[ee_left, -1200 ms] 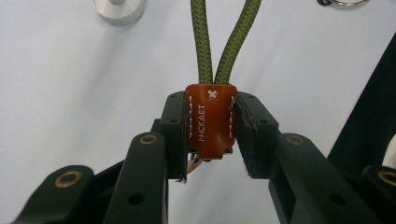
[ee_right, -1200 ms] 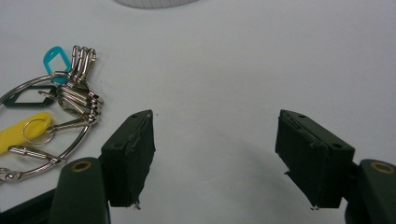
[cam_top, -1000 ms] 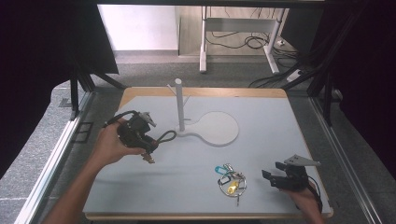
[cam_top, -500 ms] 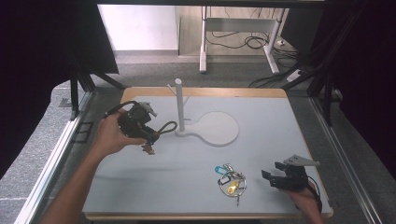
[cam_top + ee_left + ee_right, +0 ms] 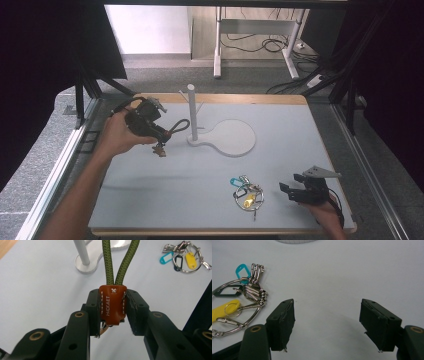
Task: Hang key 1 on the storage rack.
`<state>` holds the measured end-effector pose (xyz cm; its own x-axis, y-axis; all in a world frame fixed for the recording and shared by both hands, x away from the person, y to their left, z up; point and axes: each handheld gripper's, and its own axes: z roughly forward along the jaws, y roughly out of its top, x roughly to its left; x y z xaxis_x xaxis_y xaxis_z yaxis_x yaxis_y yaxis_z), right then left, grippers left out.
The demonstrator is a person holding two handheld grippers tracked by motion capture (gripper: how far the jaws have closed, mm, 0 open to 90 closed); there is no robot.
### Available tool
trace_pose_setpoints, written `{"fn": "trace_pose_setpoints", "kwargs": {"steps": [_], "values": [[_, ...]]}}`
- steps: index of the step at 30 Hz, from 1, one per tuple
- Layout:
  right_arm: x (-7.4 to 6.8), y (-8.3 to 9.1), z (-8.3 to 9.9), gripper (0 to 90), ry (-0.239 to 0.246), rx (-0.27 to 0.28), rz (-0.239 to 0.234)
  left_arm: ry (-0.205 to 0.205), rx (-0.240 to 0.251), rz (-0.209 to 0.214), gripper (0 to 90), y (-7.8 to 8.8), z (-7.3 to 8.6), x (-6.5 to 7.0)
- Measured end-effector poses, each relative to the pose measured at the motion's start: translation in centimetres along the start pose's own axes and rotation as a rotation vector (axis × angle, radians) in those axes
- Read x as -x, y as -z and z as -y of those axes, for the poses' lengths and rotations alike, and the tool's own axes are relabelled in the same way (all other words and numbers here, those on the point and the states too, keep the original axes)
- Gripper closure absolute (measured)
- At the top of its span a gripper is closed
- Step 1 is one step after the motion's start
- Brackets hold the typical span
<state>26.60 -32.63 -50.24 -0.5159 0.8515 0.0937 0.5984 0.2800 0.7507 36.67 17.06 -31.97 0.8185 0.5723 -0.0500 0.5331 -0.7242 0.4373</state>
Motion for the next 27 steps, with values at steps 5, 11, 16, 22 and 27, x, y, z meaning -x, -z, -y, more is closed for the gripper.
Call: {"fn": "trace_pose_setpoints", "kwargs": {"steps": [5,11,16,22,27], "values": [[0.0,0.1,0.0,28.1,-0.003,0.003,0.002,0.01,0.006,-0.004,66.6,0.4,-0.4,-0.4],[0.1,0.1,0.0,28.1,0.0,0.005,0.0,0.023,0.013,0.0,66.6,0.6,-0.8,-0.9],[0.1,0.1,0.0,28.1,-0.003,0.003,0.002,0.017,0.021,0.001,66.6,0.9,-1.2,-0.7],[0.1,0.2,0.0,28.1,0.0,0.007,0.001,0.029,0.024,-0.001,66.6,1.1,-1.4,-1.0],[0.2,0.3,-0.1,28.2,-0.006,0.01,0.001,0.053,0.047,0.014,66.6,1.4,-1.5,-1.4]]}}
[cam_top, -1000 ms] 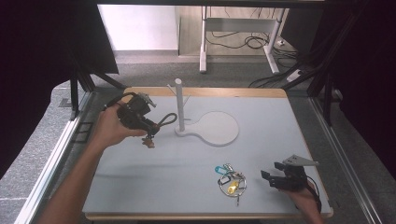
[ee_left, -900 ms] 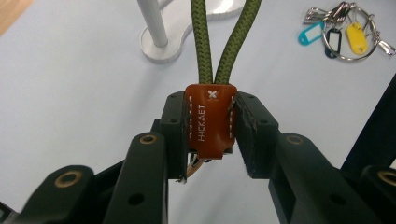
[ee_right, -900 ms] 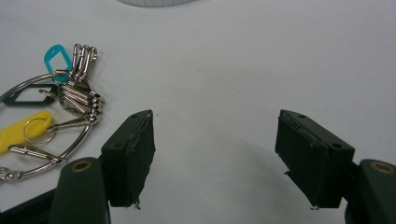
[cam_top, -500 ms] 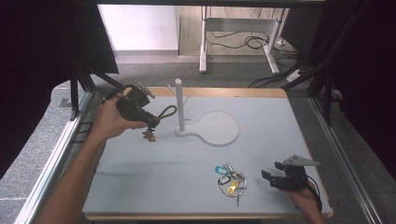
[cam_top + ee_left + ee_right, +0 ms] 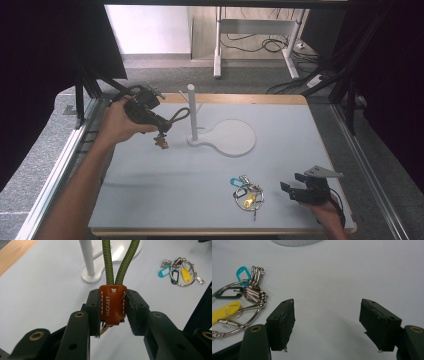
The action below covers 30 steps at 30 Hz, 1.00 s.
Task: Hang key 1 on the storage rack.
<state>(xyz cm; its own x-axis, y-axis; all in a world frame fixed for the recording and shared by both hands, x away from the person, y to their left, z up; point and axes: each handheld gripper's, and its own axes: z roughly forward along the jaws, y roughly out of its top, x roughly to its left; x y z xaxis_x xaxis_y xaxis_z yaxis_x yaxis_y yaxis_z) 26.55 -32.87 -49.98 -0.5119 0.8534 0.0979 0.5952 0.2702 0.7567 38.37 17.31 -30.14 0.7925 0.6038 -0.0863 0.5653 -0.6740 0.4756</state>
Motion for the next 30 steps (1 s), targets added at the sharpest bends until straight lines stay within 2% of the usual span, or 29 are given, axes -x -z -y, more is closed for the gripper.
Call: {"fn": "trace_pose_setpoints", "kwargs": {"steps": [15,30], "values": [[0.0,-0.1,0.0,28.2,0.007,0.0,0.001,0.042,0.015,-0.002,66.6,0.2,-1.4,-1.7],[0.1,0.0,0.0,28.2,0.001,-0.002,-0.001,0.097,0.04,-0.001,66.6,0.9,-1.3,-3.6]]}}
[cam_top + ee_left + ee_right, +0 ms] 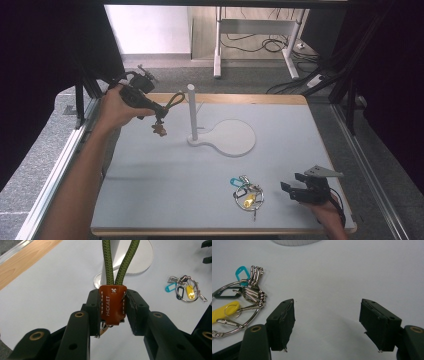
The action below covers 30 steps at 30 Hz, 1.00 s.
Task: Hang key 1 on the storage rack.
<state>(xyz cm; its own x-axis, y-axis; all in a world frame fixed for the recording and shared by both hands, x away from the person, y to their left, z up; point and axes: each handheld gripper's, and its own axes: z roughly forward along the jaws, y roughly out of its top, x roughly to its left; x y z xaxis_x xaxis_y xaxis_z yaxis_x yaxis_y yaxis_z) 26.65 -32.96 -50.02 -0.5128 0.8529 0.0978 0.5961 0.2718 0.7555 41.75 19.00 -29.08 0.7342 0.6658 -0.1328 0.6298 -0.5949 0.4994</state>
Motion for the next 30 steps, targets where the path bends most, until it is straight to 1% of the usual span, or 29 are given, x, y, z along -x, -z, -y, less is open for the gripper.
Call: {"fn": "trace_pose_setpoints", "kwargs": {"steps": [5,16,22,26,30], "values": [[0.0,0.0,0.0,28.3,-0.001,-0.001,0.0,0.029,0.002,0.004,66.6,-0.2,0.1,-0.8],[0.1,-0.2,0.1,28.3,0.0,-0.005,-0.001,0.055,0.013,0.008,66.7,-0.8,-0.6,-1.6],[0.1,0.0,0.0,29.4,-0.01,0.01,0.012,0.072,0.013,0.012,66.7,-1.2,-0.7,-2.2],[0.1,0.1,0.1,29.4,-0.009,0.01,0.011,0.087,0.007,0.014,66.7,-1.6,-0.8,-2.8],[0.0,0.0,0.0,29.4,-0.007,0.01,0.009,0.096,0.017,0.024,66.6,-1.8,-0.9,-3.2]]}}
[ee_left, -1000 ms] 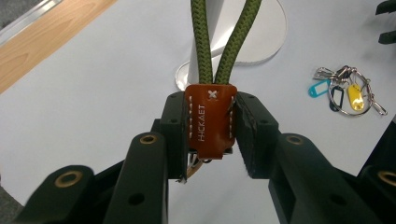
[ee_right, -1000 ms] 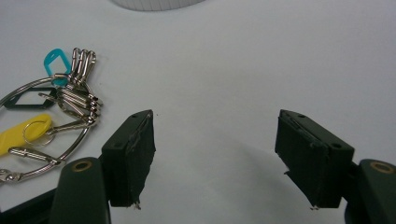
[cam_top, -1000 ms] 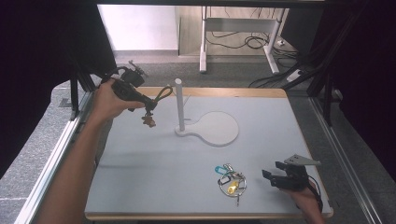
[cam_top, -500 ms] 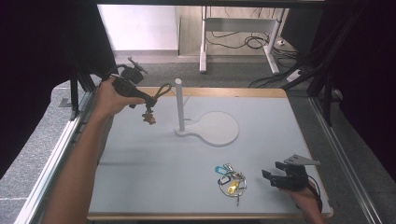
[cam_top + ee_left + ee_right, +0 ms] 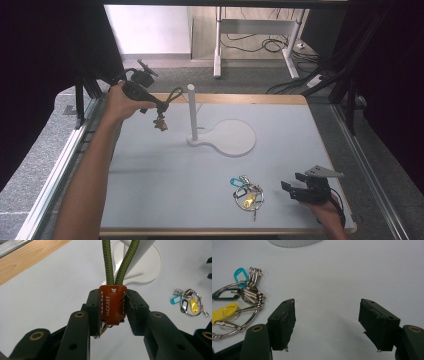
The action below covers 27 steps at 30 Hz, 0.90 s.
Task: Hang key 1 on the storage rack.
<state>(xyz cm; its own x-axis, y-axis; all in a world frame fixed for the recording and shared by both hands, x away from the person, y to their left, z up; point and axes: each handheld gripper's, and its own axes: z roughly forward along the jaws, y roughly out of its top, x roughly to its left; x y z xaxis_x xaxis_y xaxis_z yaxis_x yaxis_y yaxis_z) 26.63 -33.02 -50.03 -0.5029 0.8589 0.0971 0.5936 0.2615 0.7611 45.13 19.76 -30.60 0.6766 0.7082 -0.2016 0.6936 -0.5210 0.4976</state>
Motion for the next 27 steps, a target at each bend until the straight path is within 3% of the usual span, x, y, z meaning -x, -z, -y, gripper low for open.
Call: {"fn": "trace_pose_setpoints", "kwargs": {"steps": [9,27], "values": [[0.0,0.0,0.0,29.8,0.009,0.01,0.011,0.02,0.009,0.017,66.6,-0.5,-0.3,-0.7],[0.0,0.0,0.0,29.8,0.009,0.003,0.011,-0.001,-0.029,0.026,66.6,-2.3,-0.7,-0.8]]}}
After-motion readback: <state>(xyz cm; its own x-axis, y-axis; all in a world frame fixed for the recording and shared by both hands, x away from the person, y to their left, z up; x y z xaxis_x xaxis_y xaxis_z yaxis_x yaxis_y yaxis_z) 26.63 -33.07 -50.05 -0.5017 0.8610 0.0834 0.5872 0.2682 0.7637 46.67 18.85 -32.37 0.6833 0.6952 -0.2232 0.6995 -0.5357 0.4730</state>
